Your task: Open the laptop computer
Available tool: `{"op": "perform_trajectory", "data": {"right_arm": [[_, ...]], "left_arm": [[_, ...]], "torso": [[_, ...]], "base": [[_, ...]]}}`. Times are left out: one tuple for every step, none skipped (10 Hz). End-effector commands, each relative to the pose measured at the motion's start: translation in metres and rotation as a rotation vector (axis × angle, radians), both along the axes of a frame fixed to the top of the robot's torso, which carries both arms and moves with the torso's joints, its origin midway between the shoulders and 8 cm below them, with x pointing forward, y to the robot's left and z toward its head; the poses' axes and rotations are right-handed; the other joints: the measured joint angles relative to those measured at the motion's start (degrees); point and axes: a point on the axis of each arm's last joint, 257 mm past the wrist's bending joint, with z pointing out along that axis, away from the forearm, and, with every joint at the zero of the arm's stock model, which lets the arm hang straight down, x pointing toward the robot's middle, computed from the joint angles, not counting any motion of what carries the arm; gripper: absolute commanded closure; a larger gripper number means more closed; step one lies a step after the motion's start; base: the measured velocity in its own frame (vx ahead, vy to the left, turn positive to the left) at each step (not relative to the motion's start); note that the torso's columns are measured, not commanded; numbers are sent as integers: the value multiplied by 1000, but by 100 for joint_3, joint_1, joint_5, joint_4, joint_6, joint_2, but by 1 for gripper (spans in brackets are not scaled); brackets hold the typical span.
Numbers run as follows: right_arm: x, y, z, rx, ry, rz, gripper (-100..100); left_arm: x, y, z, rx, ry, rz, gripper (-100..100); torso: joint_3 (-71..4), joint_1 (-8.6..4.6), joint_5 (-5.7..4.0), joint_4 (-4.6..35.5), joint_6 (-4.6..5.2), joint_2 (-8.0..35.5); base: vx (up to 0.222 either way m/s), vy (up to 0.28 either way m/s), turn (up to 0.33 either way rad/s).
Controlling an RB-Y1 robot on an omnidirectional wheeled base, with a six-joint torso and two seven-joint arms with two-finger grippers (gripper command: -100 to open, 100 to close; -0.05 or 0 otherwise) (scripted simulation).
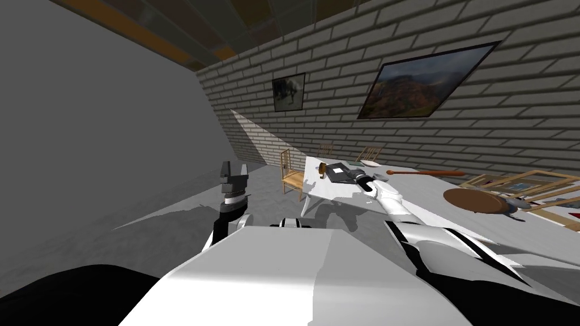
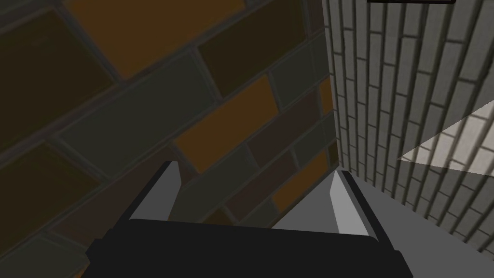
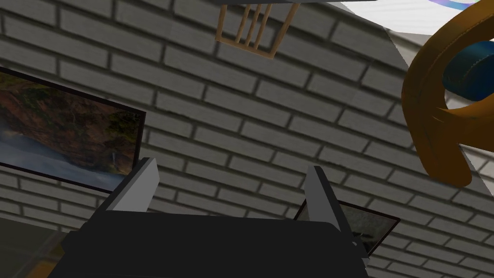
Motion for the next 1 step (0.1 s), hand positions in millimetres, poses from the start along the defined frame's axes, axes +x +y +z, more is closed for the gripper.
{"op": "perform_trajectory", "data": {"right_arm": [[7, 3, 9, -4, -6, 21, -100]], "left_arm": [[0, 0, 0, 0, 0, 0, 0]], "torso": [[0, 2, 1, 1, 4, -1]], "base": [[30, 50, -86]]}}
